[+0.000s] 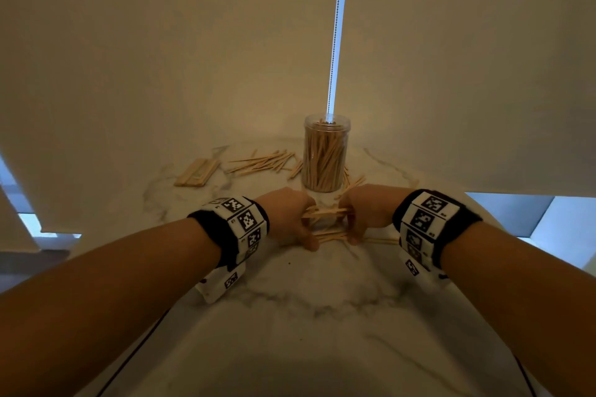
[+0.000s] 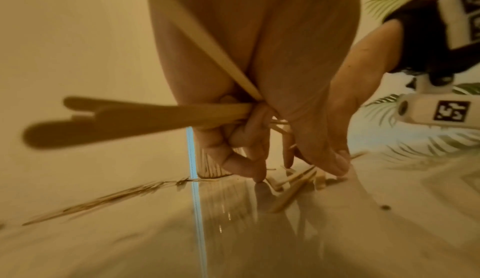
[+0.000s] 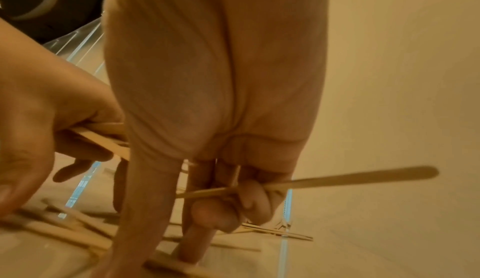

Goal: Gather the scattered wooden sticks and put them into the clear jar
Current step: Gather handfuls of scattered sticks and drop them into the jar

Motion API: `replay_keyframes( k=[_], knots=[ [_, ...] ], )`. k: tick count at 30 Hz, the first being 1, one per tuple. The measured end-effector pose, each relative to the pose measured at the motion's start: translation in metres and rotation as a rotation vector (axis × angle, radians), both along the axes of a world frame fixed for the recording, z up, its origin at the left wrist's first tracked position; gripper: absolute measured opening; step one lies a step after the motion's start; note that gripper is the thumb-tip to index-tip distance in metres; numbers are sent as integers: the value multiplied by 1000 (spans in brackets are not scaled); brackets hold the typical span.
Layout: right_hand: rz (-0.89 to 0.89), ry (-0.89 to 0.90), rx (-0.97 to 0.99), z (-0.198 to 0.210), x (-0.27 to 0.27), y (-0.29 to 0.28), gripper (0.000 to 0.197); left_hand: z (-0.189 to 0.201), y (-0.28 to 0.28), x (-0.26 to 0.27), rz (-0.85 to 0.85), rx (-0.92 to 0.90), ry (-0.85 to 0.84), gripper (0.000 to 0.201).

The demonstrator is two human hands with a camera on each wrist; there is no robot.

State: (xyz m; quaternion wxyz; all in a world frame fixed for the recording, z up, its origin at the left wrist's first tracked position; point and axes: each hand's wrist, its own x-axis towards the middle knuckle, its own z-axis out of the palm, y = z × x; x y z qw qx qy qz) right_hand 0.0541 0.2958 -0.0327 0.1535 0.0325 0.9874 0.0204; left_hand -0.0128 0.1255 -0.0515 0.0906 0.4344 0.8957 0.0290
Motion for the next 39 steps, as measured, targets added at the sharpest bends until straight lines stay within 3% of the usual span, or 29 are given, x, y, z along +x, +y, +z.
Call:
replay_keyframes(
  k=[7,12,19,34,39],
  knots=[
    [-24,36,1,-6,3,1,29,3,9,6,-4,-51,-92,42],
    [-36,49,-3,-6,4,3,66,4,8,8,-54,-3,-184,34],
    [24,84,29,-8,6,-1,22,3,7,8,-39,-13,-146,36],
    [95,-11,208,-14,21,-20,25,-4,16,16,-33,-62,1,28],
    [87,-11,178,-13,27,-24,26,-4,15,13,8,-53,10,33]
  ],
)
